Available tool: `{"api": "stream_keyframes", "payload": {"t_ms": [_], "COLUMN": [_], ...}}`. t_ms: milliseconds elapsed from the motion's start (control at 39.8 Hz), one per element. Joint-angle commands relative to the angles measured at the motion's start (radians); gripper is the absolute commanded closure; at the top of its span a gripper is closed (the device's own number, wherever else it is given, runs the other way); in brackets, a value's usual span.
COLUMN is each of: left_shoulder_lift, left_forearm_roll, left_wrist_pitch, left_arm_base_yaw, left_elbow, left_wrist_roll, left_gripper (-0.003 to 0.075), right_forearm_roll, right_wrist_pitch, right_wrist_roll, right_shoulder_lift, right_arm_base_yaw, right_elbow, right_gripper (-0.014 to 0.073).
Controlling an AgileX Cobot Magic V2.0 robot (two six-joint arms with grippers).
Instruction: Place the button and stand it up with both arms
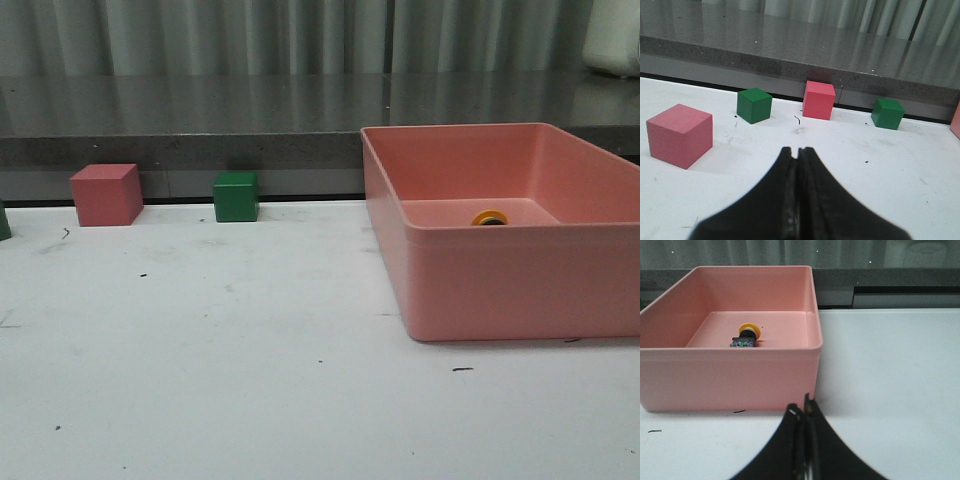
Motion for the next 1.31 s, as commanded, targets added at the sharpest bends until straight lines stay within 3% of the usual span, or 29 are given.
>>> {"api": "stream_keyframes", "payload": {"t_ms": [0, 1030, 1281], "left_shoulder_lift": [-0.023, -0.023, -0.023], "left_forearm_roll": [-0.008, -0.008, -0.008], "left_wrist_pitch": [-0.086, -0.088, -0.252], "left_arm_base_yaw": [0.002, 0.002, 0.002], "left_elbow": [0.016, 0.016, 0.016], "left_wrist_roll": [-0.006, -0.006, -0.006], "left_gripper": [0.074, 0.074, 0.074], "right_forearm_roll": [0.003, 0.003, 0.003], "right_wrist_pitch": [-0.073, -0.089, -0.217], "right_wrist_roll": [-0.005, -0.005, -0.005], "right_shoulder_lift": [-0.019, -0.019, -0.019], "right_arm_base_yaw": [-0.006, -0.005, -0.005], "right_elbow": [-0.003, -0.003, -0.018], "right_gripper": [0.0662, 0.0662, 0.0662]}}
